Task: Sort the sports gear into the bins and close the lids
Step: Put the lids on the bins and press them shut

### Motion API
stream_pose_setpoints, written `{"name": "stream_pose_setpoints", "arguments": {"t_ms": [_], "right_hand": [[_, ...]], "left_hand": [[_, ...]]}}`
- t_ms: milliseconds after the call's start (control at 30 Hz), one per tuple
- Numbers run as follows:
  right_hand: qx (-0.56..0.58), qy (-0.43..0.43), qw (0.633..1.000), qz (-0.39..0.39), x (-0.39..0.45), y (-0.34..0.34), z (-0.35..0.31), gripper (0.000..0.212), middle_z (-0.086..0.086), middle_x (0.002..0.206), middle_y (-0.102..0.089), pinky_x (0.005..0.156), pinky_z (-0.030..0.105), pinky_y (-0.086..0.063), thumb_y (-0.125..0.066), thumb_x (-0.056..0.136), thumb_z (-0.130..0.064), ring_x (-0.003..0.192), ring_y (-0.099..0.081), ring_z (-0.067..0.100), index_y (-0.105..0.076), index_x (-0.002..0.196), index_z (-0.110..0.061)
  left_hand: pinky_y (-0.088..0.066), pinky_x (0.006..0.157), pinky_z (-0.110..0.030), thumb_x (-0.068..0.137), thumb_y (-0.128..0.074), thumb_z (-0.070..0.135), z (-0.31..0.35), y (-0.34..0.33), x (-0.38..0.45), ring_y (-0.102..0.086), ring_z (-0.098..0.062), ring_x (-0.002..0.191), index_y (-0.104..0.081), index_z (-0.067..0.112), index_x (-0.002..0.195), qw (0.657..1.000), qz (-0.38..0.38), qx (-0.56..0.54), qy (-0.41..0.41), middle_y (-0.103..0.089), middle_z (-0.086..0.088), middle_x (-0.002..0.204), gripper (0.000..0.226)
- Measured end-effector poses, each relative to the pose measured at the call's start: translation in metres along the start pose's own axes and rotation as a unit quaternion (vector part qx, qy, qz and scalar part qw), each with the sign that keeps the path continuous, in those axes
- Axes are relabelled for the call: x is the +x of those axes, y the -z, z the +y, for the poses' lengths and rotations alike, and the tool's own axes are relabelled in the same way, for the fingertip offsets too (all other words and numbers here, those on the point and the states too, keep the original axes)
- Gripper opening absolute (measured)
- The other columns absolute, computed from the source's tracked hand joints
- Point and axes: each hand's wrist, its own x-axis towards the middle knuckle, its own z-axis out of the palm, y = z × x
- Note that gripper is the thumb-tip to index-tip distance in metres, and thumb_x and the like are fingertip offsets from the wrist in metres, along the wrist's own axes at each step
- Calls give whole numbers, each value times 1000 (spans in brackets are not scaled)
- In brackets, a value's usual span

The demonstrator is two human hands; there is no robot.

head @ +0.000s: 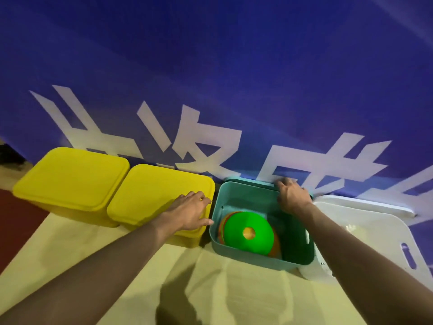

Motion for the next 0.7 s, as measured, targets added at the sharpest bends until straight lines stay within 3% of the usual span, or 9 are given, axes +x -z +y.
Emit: {"name": "stream_pose_setpoints", "arguments": {"t_ms": [200,333,433,500,567,633,700], "right_hand": [[-3,-41,997,63,7,-19,-14,36,13,137,-49,117,49,-30,-38,103,-16,123,-55,31,-57,133,-18],[-55,-35,994,91,1,-12,-15,36,1,127,-65,99,39,-40,-45,100,-16,111,-65,22,-57,132,-25],[-80,-19,991,102,1,-6,-9,34,-2,118,-71,95,36,-41,-46,99,-19,109,-66,20,-59,129,-28],[-65,1,990,126,1,0,-4,34,1,120,-70,93,38,-47,-50,98,-20,111,-65,25,-60,129,-27],[-35,20,986,162,-4,6,-1,32,5,116,-68,79,41,-55,-57,94,-17,106,-66,30,-61,126,-22],[-10,26,978,205,-12,14,1,27,5,107,-66,62,38,-52,-63,92,-16,96,-67,31,-62,119,-21],[-9,35,965,261,-21,23,3,24,3,101,-65,53,32,-42,-68,91,-17,90,-68,30,-63,114,-22]], "left_hand": [[-42,112,-43,94,-57,63,-12,7,-5,-39,-25,141,-35,29,154,1000,-22,10,4,-35,-1,158,72],[-43,110,-42,95,-56,63,-15,8,0,-40,-24,140,-34,28,155,999,-28,12,-9,-35,0,158,73],[-44,109,-41,95,-56,63,-16,7,4,-40,-23,140,-33,30,156,999,-19,13,-25,-35,1,159,74],[-43,111,-42,94,-58,63,-17,9,7,-36,-25,144,-18,32,161,999,-9,2,-32,-28,-1,163,84],[-43,112,-46,90,-62,64,-19,13,9,-30,-30,148,10,37,161,999,28,-22,-41,-13,-5,168,104],[-42,113,-49,85,-66,68,-20,17,13,-25,-35,150,25,39,156,996,70,-30,-52,-3,-9,168,119],[-40,115,-49,83,-66,70,-19,22,17,-20,-36,152,30,37,155,993,92,-32,-63,4,-9,167,124]]}}
